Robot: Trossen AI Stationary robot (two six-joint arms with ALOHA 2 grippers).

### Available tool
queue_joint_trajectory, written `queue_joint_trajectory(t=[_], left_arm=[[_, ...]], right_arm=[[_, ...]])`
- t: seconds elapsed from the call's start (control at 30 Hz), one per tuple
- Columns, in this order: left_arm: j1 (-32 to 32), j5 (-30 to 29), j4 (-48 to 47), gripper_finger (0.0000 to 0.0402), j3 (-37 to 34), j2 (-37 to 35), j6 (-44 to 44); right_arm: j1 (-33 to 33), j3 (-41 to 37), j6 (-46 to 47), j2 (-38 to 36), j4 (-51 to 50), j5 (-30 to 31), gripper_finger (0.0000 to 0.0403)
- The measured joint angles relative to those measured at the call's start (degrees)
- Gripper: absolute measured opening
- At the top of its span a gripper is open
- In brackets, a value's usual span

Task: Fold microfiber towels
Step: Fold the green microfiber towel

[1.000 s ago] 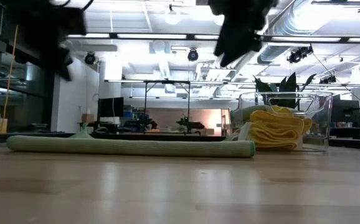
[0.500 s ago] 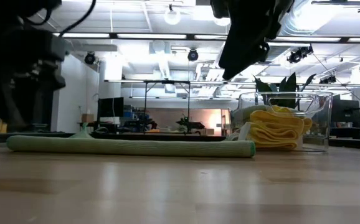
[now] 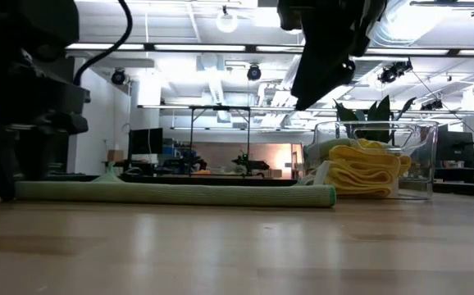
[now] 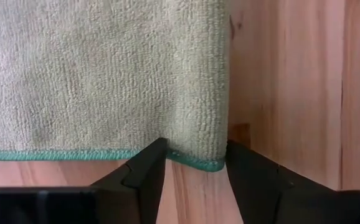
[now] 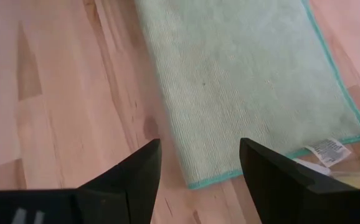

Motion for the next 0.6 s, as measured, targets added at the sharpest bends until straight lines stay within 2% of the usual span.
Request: queue_joint_trajectory(t=[0.13,0.37,0.6], left_arm=[[-2.4,-1.8,0.1,0.0120,0.0,0.1,-2.1],[-5.2,-2.2,0.5,0.0012,-0.1,0.2,-4.0],[-5.6,-2.0,0.3,0.0008,-0.1,0.2,-5.2]], right_arm=[[0.0,0.0,-2.1,1.8,1.3,-2.0,0.0209],[1.1,0.0,-11.3,8.0,3.2,-5.0,0.0209],[1.0,0.0,-14.5,12.7,3.8,-5.0,0.0209]])
